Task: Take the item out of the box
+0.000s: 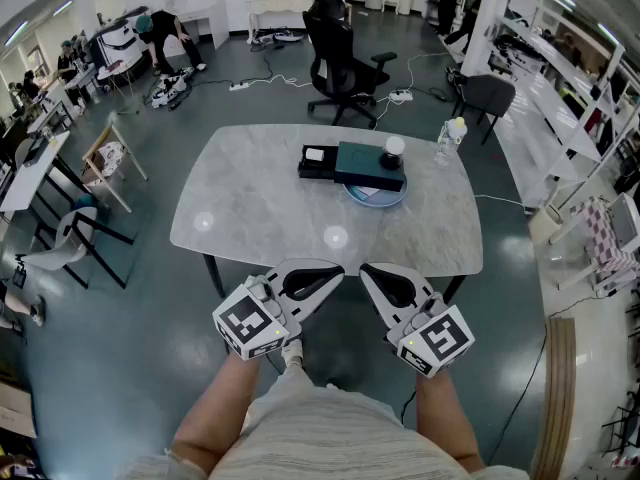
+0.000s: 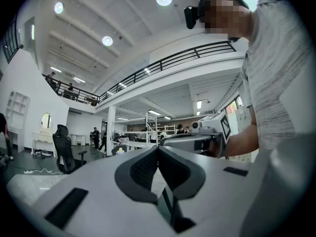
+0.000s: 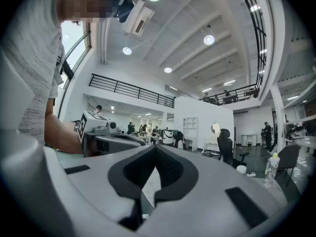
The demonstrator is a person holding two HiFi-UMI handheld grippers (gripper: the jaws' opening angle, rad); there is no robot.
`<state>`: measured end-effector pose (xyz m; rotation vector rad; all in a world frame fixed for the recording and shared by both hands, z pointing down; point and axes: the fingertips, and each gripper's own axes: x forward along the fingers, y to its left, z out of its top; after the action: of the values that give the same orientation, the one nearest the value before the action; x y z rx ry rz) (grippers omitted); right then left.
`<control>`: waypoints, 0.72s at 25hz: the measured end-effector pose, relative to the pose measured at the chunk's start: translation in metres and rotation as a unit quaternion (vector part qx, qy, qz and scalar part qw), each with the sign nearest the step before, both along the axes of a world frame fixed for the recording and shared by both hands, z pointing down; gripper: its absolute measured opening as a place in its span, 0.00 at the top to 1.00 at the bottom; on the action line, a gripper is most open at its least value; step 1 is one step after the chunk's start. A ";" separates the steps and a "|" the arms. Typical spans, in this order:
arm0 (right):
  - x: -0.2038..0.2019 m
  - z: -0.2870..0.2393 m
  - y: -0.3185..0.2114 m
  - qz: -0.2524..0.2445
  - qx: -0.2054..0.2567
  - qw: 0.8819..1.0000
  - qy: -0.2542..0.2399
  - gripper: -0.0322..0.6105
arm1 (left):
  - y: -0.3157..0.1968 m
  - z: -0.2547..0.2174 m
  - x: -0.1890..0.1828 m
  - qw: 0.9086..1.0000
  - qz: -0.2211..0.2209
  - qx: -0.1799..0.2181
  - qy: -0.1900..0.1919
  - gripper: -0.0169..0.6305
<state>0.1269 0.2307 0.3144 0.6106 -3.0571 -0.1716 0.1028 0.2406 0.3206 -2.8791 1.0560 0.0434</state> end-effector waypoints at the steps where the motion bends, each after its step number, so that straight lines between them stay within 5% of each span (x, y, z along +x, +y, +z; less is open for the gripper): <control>1: 0.000 0.000 0.000 0.000 0.000 1.000 0.000 0.92 | 0.000 -0.001 0.000 1.000 0.001 0.000 0.000 0.94; 18: -0.005 0.000 0.006 -0.031 -0.023 0.999 -0.024 0.92 | -0.001 0.002 -0.003 1.000 -0.002 -0.007 0.008 0.94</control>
<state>0.1219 0.2371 0.3148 0.5269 -3.1191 -0.0890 0.0994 0.2399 0.3223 -2.8948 1.0689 0.0579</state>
